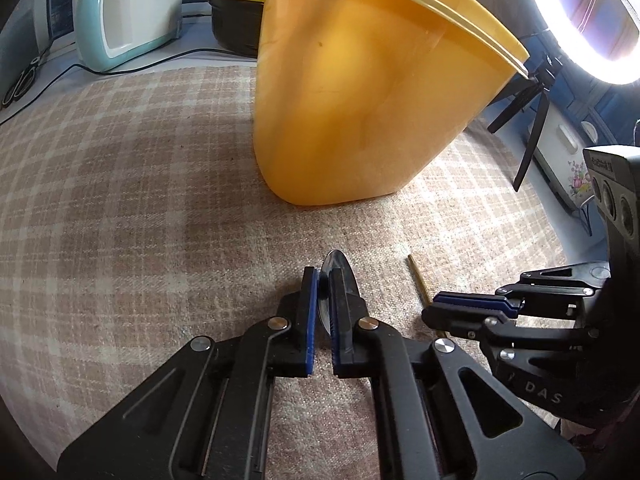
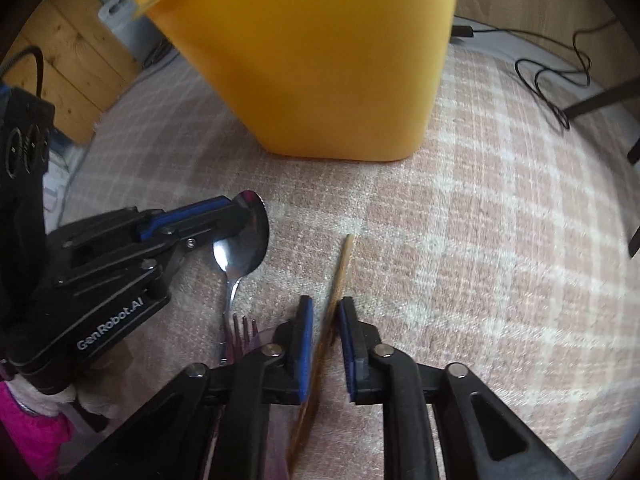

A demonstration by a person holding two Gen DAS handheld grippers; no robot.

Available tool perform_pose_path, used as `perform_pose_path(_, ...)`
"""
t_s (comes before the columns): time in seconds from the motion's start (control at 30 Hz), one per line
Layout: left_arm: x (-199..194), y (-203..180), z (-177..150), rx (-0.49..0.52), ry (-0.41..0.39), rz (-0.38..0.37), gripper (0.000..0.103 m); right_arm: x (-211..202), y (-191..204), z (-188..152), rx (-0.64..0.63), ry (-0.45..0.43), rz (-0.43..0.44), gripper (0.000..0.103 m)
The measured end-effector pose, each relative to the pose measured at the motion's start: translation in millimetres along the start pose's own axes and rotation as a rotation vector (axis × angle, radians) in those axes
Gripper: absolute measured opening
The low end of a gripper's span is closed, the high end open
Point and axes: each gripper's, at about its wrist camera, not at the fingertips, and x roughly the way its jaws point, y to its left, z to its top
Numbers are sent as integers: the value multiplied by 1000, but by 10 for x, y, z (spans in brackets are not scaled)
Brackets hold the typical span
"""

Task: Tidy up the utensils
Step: 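Close the left tool on the silver spoon while the right tool grasps a chopstick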

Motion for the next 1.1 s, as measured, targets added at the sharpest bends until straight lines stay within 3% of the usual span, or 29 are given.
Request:
perform_pose_path(0.27, 11, 3, 6, -12, 13, -20, 4, -23, -124, 21, 38, -5, 16, 4)
perform_pose_path(0.3, 29, 3, 9, -18, 23, -20, 6, -31, -169, 13, 51, -10, 20, 4)
perform_pose_path(0.37, 76, 46, 16, -47, 59, -41, 29, -41, -243, -7, 73, -21, 24, 4)
perform_pose_path(0.5, 78, 34, 47, -54, 50, -50, 32, -99, -326, -43, 95, -41, 30, 4)
perform_pose_path(0.6, 94, -31, 44, -18, 28, -26, 28, -160, -360, -70, 107, -59, 30, 4)
perform_pose_path(0.63, 111, -71, 37, 4, 30, -6, 12, -179, -371, -77, 108, -65, 30, 4)
perform_pose_path(0.67, 120, -100, 27, 18, 32, -4, 10, -213, -416, -97, 110, -71, 31, 4)
perform_pose_path(0.87, 51, -144, 8, 32, 19, -7, 1, -362, -583, -179, 111, -102, 31, 4)
perform_pose_path(1.1, -125, -47, -68, 23, -6, 22, 0, -632, -754, -312, 115, -157, 31, 4)
